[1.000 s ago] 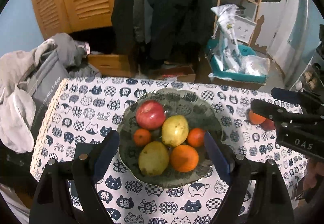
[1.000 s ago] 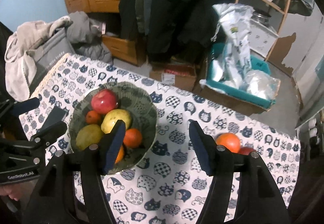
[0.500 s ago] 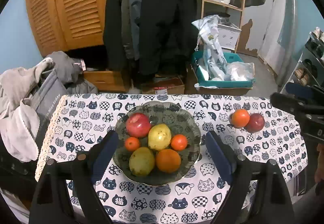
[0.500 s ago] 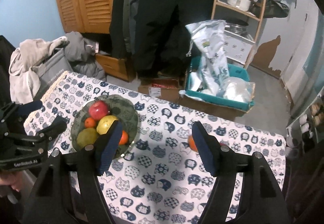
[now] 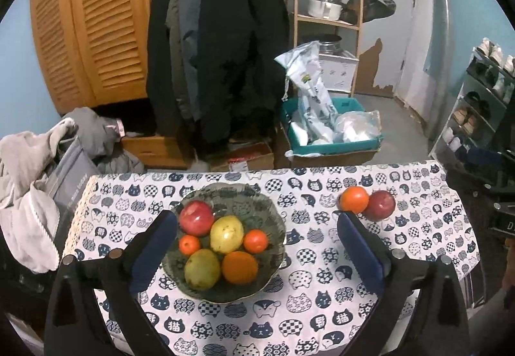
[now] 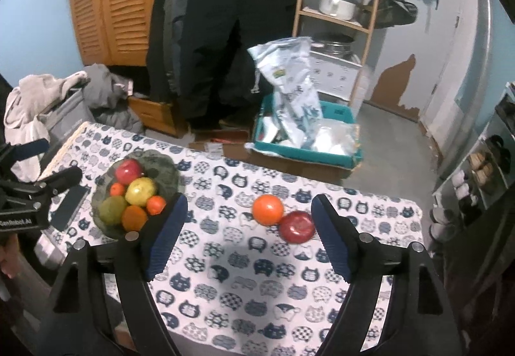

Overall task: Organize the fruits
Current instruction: 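Move both open tools toward the last orange and red apple on the table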

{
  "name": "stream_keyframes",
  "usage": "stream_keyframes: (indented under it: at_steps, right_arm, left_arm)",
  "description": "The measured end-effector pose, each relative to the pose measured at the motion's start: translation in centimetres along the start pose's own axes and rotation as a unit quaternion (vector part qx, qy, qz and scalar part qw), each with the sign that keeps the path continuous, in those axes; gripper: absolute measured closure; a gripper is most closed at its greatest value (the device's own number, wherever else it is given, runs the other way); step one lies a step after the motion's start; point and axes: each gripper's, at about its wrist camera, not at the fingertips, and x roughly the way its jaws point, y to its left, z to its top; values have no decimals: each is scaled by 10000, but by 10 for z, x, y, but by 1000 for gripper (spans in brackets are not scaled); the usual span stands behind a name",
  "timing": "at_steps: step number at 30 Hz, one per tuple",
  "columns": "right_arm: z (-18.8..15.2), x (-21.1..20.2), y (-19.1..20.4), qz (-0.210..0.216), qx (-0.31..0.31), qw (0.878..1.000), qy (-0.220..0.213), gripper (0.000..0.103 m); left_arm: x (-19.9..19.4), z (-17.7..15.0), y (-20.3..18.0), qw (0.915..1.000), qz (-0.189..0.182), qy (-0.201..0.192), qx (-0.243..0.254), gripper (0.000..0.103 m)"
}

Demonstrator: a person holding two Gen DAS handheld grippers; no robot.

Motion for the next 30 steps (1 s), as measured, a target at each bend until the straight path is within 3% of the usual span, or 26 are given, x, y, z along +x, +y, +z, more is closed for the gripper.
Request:
stream_keyframes:
  at_steps: [18,30]
  right_arm:
    - [-23,-1,-75,-291,705,9970,118,24]
    - [-37,46,-91,-282,831,9943,607,24]
  left_arm:
    - [27,2,-54,9991,-150,227,331,2]
    - [73,2,-79,9973,-169,553,442,2]
